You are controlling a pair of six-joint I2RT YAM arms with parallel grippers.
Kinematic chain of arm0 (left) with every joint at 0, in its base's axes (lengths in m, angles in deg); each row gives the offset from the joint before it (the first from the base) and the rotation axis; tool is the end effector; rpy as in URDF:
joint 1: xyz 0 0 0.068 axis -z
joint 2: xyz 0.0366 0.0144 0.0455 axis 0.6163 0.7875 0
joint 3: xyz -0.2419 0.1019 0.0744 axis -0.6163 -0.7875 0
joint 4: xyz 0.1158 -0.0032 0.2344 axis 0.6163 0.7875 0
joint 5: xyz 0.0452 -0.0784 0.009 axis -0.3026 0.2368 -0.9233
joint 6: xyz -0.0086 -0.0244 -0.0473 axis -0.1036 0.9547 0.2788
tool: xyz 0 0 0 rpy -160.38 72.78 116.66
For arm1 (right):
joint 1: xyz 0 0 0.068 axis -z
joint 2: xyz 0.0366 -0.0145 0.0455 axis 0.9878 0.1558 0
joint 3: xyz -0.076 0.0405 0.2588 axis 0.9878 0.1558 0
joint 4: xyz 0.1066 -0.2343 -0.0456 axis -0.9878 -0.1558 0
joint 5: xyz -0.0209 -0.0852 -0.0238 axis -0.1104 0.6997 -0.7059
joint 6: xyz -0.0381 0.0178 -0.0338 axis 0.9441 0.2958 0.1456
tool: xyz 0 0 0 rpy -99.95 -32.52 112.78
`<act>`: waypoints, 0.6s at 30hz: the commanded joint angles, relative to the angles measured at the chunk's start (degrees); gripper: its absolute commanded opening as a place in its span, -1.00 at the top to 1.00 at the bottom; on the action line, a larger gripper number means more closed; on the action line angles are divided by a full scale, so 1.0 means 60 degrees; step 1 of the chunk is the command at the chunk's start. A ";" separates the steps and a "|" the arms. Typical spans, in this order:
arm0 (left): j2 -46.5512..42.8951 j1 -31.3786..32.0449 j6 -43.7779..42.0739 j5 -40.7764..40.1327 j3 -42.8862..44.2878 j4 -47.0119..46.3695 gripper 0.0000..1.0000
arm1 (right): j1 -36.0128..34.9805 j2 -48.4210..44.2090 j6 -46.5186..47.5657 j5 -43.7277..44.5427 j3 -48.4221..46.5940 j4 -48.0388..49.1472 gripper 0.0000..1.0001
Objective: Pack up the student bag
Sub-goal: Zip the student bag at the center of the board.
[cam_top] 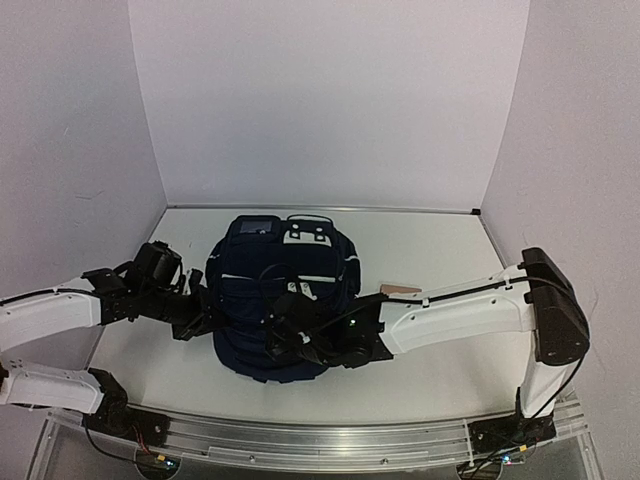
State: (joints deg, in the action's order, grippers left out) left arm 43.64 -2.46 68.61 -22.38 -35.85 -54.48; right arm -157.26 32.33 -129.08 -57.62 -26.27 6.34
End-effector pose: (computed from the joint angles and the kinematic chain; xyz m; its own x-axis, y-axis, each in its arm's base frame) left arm 0.1615 -0.1313 0.2142 -0.9448 -0.3029 -0.1247 -0.1265 0.6887 -0.7139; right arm 0.1151 0.4172 0.2127 -0.7640 -0.0750 -0.6408 -0.4095 0.8238 0.3919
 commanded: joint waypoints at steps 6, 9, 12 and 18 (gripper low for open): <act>0.1581 -0.3401 -0.2554 0.1085 0.0932 -0.0781 1.00 | 0.0395 -0.1565 -0.0350 -0.0258 0.1080 -0.1438 1.00; 0.2695 -0.4440 -0.3390 0.1787 0.1449 -0.1256 1.00 | 0.0851 -0.1728 0.0094 -0.0522 0.1431 -0.1303 1.00; 0.3833 -0.4951 -0.4109 0.2117 0.2387 -0.1565 1.00 | 0.1388 -0.1803 0.0969 -0.0963 0.1845 -0.0523 1.00; 0.4654 -0.5017 -0.4441 0.2360 0.3792 -0.1153 0.70 | 0.2098 -0.1856 0.2113 -0.2288 0.1865 0.1121 1.00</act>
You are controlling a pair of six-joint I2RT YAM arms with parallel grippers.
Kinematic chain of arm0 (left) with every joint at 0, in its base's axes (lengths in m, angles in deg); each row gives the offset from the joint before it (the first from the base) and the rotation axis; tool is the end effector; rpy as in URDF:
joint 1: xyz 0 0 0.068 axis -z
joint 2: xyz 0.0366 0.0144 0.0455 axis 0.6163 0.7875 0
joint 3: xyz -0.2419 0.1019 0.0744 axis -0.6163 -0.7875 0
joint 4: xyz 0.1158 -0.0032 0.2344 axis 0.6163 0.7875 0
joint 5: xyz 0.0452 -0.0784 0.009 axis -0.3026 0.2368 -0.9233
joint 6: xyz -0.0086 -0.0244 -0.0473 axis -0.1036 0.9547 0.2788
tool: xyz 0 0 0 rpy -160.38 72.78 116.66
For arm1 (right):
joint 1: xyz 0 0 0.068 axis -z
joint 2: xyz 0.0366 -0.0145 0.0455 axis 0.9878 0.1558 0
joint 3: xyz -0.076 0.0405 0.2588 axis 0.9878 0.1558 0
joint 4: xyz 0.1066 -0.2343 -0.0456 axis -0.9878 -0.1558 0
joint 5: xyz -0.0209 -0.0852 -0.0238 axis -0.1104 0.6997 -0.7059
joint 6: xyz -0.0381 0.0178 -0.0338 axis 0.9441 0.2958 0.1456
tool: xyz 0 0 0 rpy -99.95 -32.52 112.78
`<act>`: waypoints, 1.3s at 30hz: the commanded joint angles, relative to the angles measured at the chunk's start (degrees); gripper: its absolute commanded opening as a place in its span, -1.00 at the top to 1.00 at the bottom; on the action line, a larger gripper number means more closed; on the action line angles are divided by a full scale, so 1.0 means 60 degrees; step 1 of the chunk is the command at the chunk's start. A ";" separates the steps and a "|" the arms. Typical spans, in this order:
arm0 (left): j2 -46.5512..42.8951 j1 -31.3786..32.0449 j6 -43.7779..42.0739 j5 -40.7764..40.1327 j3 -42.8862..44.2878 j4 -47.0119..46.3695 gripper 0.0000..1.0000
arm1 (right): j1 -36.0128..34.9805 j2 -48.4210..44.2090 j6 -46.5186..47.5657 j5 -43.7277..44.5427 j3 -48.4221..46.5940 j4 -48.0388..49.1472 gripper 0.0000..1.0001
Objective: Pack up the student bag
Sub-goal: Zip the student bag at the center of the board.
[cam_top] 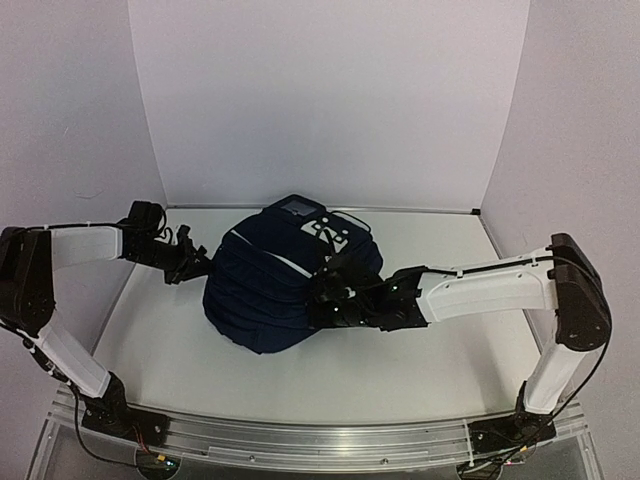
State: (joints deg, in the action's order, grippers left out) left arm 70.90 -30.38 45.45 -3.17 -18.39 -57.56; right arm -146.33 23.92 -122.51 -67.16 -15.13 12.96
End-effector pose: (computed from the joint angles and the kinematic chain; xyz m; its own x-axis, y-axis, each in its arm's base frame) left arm 0.2962 -0.0631 0.2048 -0.9317 -0.3205 -0.1708 -0.0789 0.6378 -0.7662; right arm 0.1725 0.3588 0.2167 -0.7753 -0.0513 -0.6296 -0.4071 0.8026 0.4360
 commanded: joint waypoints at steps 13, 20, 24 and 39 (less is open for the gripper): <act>-0.3510 0.1816 0.3015 -0.2136 -0.3008 -0.0791 -0.47 | 0.0262 0.0205 0.1153 -0.1749 -0.0471 0.1226 1.00; -0.3734 0.2082 0.4063 -0.1906 -0.3761 -0.2439 -0.57 | 0.0260 0.0253 0.1168 -0.1755 -0.0430 0.1239 1.00; -0.3193 0.2149 0.3925 -0.1751 -0.3448 -0.2791 -0.61 | 0.0251 0.0181 0.1139 -0.1754 -0.0335 0.1239 1.00; -0.1001 0.2195 0.3851 -0.2218 -0.2965 -0.4413 0.23 | 0.0229 -0.0226 0.0739 -0.1381 0.0072 0.1219 1.00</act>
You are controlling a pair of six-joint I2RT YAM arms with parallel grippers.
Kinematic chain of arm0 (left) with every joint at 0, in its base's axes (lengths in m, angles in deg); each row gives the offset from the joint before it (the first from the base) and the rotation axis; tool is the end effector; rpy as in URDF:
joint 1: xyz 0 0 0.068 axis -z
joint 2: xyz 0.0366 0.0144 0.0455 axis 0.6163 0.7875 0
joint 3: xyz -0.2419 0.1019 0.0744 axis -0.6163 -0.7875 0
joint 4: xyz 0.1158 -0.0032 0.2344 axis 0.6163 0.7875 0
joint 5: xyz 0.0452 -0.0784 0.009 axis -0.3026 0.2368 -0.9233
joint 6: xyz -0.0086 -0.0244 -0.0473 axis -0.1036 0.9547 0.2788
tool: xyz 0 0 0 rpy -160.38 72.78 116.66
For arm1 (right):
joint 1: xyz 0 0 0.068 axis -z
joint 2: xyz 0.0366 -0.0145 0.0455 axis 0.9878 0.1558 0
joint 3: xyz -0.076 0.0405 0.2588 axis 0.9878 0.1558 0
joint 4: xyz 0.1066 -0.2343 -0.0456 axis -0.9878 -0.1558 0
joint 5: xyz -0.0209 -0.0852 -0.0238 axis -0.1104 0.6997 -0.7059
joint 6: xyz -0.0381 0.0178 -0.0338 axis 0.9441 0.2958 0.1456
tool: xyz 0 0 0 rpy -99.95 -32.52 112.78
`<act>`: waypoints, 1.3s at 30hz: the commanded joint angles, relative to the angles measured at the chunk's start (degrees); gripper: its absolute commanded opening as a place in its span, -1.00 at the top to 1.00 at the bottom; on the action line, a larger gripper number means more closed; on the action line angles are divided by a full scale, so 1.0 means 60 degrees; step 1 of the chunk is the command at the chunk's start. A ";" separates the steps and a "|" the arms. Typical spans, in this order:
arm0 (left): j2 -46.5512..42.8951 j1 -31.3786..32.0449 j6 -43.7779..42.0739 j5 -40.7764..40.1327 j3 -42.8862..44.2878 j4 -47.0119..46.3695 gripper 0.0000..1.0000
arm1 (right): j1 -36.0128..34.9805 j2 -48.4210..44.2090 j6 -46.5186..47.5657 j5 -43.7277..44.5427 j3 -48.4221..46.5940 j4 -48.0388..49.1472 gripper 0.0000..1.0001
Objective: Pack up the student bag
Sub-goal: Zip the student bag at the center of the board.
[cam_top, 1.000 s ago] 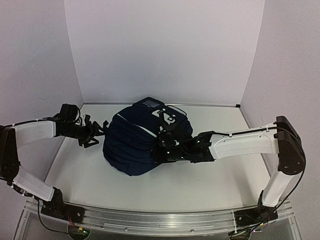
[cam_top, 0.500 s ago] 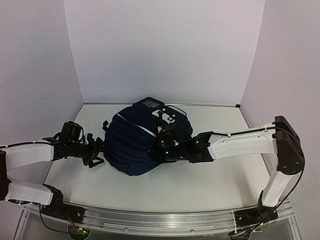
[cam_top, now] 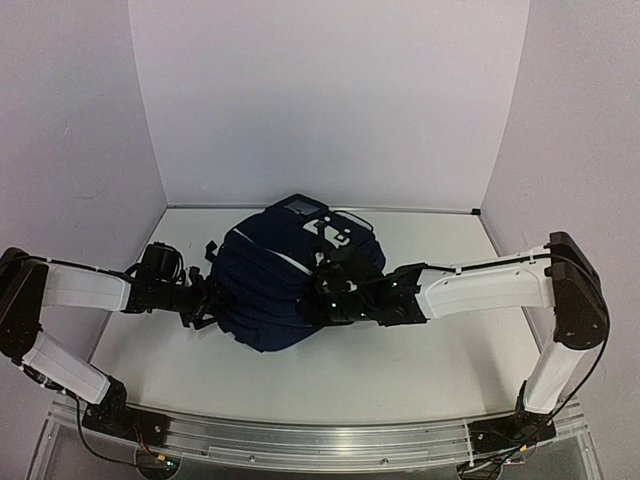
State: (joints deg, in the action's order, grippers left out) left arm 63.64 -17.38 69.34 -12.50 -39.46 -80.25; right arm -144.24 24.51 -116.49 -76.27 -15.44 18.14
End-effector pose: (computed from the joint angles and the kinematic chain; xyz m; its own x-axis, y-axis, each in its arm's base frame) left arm 0.2318 -0.1070 0.1552 -0.8911 -0.4518 -0.0428 -0.2464 0.5607 -0.7905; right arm 0.1843 0.3624 0.2219 -0.7514 -0.1212 -0.6486 -0.5297 0.6969 0.4835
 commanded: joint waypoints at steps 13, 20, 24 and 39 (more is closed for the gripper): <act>-0.0735 -0.1980 -0.1760 0.0013 0.0706 0.1910 1.00 | 0.1481 -0.1235 0.0068 0.0635 0.1176 -0.1077 1.00; -0.0516 -0.2790 -0.3260 0.0994 0.1283 0.3183 1.00 | 0.2928 -0.0468 0.1817 -0.0737 0.0610 -0.0648 1.00; -0.0389 -0.2834 -0.3678 0.1528 0.1551 0.3225 1.00 | 0.3147 -0.0365 0.2601 -0.1315 0.0278 -0.0617 0.99; -0.0517 -0.2837 -0.4357 0.2750 0.2989 0.4291 1.00 | 0.2493 -0.1463 0.5098 -0.3126 -0.0331 -0.1337 -0.37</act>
State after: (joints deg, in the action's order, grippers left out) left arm 61.79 -33.77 45.04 0.41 -26.66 -53.40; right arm -126.27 12.26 -91.75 -92.45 -12.31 12.17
